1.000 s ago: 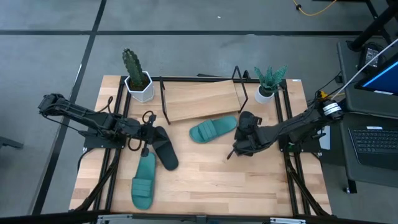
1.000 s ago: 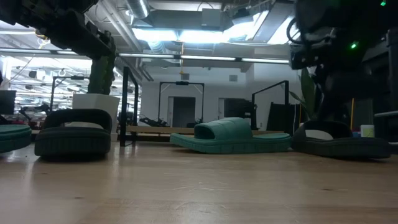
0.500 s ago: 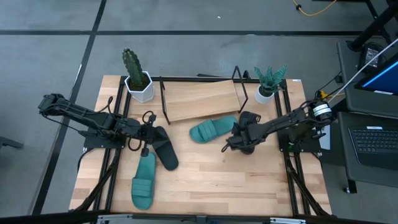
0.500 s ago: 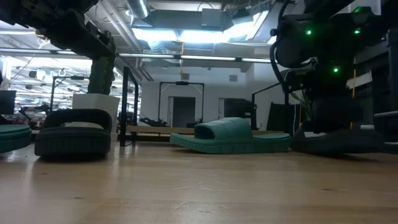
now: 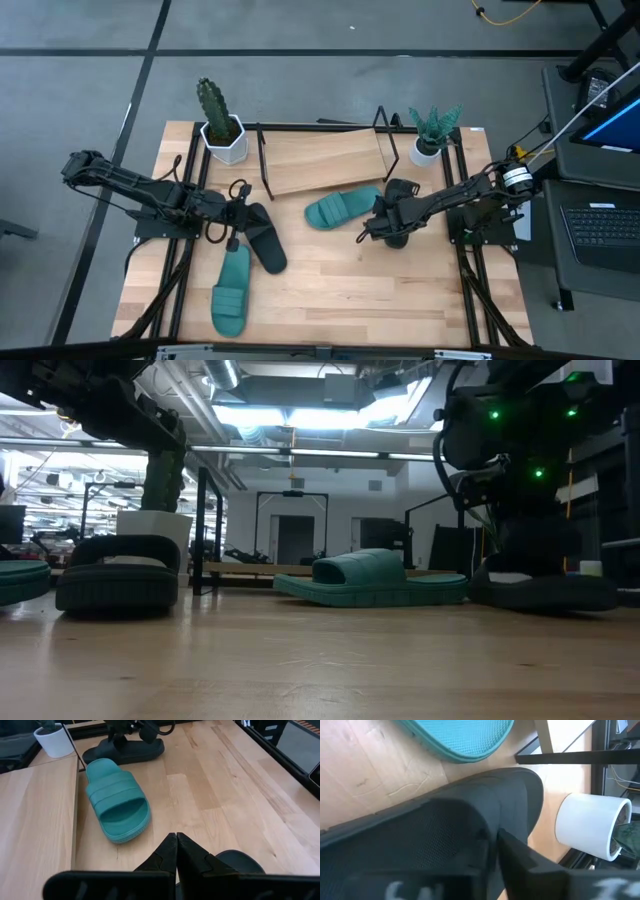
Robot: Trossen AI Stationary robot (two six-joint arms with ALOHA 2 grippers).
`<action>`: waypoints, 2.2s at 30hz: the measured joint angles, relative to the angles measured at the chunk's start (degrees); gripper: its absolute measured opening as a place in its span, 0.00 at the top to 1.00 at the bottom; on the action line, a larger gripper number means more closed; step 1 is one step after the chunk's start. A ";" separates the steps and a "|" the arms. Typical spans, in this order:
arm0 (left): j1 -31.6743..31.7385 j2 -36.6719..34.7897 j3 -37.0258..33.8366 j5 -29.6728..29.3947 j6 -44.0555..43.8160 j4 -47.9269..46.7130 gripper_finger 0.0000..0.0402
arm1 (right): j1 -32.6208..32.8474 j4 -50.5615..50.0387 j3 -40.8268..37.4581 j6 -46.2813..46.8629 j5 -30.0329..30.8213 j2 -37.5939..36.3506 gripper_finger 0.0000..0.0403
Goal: Pick and place slides into the shelf
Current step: Put the right black slide on the shelf
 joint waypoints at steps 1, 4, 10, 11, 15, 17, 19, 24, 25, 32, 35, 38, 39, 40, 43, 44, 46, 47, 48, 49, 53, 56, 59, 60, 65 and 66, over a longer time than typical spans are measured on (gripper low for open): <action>0.00 -0.01 0.00 0.00 0.00 0.00 1.00 | 0.02 -0.03 0.00 -0.03 0.03 0.00 0.96; 0.01 -0.02 0.00 0.00 0.00 0.00 1.00 | 0.02 -0.01 0.00 -0.02 -0.08 0.00 0.96; 0.01 -0.01 0.00 0.00 0.00 0.00 1.00 | 0.84 -3.16 1.76 1.78 -1.47 -1.05 0.96; 0.01 -0.01 0.00 0.00 0.00 0.00 1.00 | 1.15 -4.23 2.49 2.56 -1.73 -1.55 0.96; 0.02 0.00 0.00 0.00 -0.01 0.01 1.00 | 2.54 -7.45 5.89 4.43 -1.86 -3.34 0.96; 0.01 0.00 0.00 0.00 -0.02 0.00 1.00 | 3.36 -9.28 7.88 4.47 -1.79 -3.89 0.96; 0.01 0.00 0.00 0.00 -0.02 0.01 1.00 | 4.19 -10.79 10.21 4.46 -1.67 -4.07 0.96; 0.01 -0.01 -0.02 0.00 -0.02 0.00 1.00 | 6.09 -14.33 15.86 4.40 -1.30 -4.07 0.96; 0.01 0.00 -0.02 0.00 -0.02 0.00 1.00 | 6.48 -15.21 16.97 4.41 -1.31 -4.07 0.96; 0.02 0.00 -0.02 0.00 -0.03 0.01 1.00 | 8.20 -16.97 22.38 4.04 3.35 -4.11 0.96; 0.00 0.00 -0.02 0.00 -0.04 0.02 1.00 | 8.11 -17.06 23.77 3.38 5.57 -4.11 0.97; 0.01 0.00 -0.02 0.00 -0.04 0.02 1.00 | 8.05 -16.52 24.92 1.05 7.86 -4.11 0.97; 0.00 0.00 -0.02 0.00 -0.04 0.00 1.00 | 7.90 -16.08 25.15 -0.01 8.84 -4.11 0.97; 0.02 0.00 -0.02 0.00 -0.04 0.00 1.00 | 7.73 -15.57 25.35 -0.82 9.94 -4.11 0.97; 0.02 -0.02 -0.02 0.00 -0.04 0.00 1.00 | 6.89 -13.74 25.99 -4.88 14.21 -4.11 0.97; 0.01 0.00 -0.02 0.00 -0.04 0.02 1.00 | 6.50 -12.81 26.12 -6.49 15.62 -4.11 0.97; 0.01 0.00 -0.02 0.00 -0.04 0.01 1.00 | 5.57 -9.98 26.14 -10.33 18.15 -4.11 0.97; 0.00 0.00 -0.02 0.00 -0.04 0.02 1.00 | 5.00 -8.74 26.14 -12.48 19.10 -4.11 0.97; 0.02 0.00 -0.02 0.00 -0.04 0.02 1.00 | 4.38 -7.56 26.14 -14.74 19.93 -4.11 0.97; 0.00 0.00 -0.02 0.00 -0.04 0.02 1.00 | 3.67 -6.25 26.14 -16.91 20.36 -4.11 0.97; 0.02 0.00 -0.02 0.00 -0.04 0.02 1.00 | 0.30 -1.48 26.14 -24.93 20.51 -4.11 0.97; 0.01 -0.01 -0.02 0.00 -0.05 0.01 1.00 | -2.10 0.99 26.14 -30.38 20.48 -4.11 0.97; 0.02 0.00 -0.02 0.00 -0.07 0.00 1.00 | -4.34 2.93 26.14 -35.10 20.47 -4.11 0.97; 0.00 0.00 -0.02 0.00 -0.09 0.02 1.00 | -5.09 3.35 26.14 -36.41 20.47 -4.11 0.97; 0.00 0.00 -0.02 -0.37 -0.10 0.00 1.00 | -9.07 5.78 26.14 -41.87 20.52 -3.90 0.97; 0.00 0.00 -0.02 -0.91 -0.40 0.01 1.00 | -9.92 6.15 26.14 -42.82 20.54 -3.70 0.97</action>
